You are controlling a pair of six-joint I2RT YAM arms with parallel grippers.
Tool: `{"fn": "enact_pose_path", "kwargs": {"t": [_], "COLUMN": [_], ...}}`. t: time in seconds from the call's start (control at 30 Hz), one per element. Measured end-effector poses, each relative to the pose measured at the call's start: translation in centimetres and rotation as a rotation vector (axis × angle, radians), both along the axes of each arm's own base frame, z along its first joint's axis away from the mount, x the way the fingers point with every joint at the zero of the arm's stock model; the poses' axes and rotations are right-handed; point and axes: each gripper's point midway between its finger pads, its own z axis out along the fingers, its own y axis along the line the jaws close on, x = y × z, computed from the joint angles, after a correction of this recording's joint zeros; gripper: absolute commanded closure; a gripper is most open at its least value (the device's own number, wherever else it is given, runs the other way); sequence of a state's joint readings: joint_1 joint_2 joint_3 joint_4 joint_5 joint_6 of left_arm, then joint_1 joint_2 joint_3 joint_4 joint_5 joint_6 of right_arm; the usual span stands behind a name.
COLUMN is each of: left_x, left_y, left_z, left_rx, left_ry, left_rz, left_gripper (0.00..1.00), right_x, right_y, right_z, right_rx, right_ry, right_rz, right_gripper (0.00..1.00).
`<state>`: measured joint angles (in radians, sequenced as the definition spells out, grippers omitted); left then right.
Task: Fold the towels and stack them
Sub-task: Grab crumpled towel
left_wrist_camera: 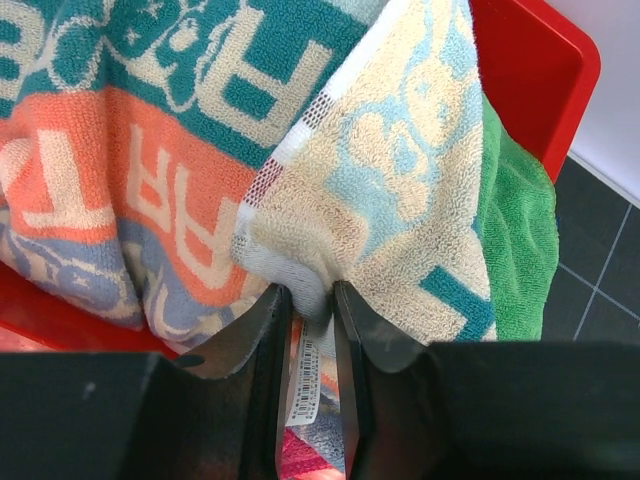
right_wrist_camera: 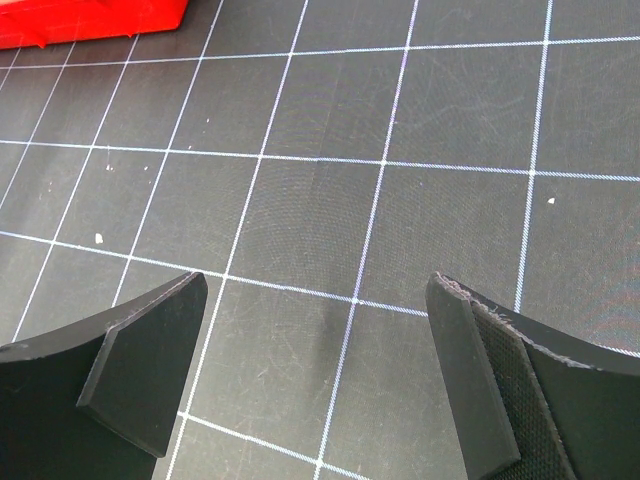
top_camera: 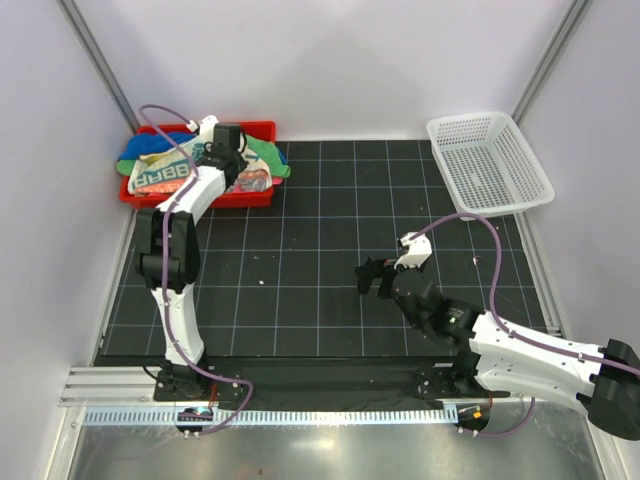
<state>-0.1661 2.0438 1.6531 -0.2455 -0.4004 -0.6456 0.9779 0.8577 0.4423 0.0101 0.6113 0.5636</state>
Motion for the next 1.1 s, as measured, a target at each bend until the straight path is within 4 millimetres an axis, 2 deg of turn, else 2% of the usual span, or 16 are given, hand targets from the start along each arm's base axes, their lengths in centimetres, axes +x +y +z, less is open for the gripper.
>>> {"fn": "enact_pose_path", "kwargs": {"t": [0.13,0.23,0.37,0.47,0.57,0.67,0.93,1.1], "left_x": [-0.1,-0.2,-0.7,-1.7,-3.2,-4.8,-10.0,-14.0], "left_y": [0.0,0.0,0.0,-0.1,-0.5,-1.3,-5.5,-7.3], "left_z": [0.5,1.6,4.5,6.9,8.4,8.9,10.1,10.8], "left_rx": [-0.002,-0.005,-0.014,-0.023,-0.03,-0.035,-0.016,-0.008], "left_ry": [-0.008,-0.024,-0.074,-0.116,-0.14,-0.151,-0.173,-0.198], "left_rz": [0.0,-0.001,-0.003,-0.005,-0.011,-0.02,-0.088,-0.129], "left_gripper": [0.8,0.83,0.95,1.0,1.0,1.0,1.0,1.0], "right_x": [0.0,0.0,0.0,0.0,0.1,0.1,0.0,0.0], "right_y": [0.0,0.0,-0.1,-0.1,-0.1,-0.1,-0.1,-0.1], "right_z": [0.0,0.0,0.0,0.0,0.0,0.0,0.0,0.0], "right_rx": [0.0,0.0,-0.001,-0.001,-0.002,-0.002,-0.002,-0.002], "right_ry": [0.0,0.0,-0.001,-0.002,-0.002,-0.002,-0.002,-0.002], "right_rz": [0.0,-0.001,-0.003,-0.005,-0.007,-0.007,-0.006,-0.006], "right_gripper": [0.0,0.0,0.0,0.0,0.01,0.0,0.0,0.0]}}
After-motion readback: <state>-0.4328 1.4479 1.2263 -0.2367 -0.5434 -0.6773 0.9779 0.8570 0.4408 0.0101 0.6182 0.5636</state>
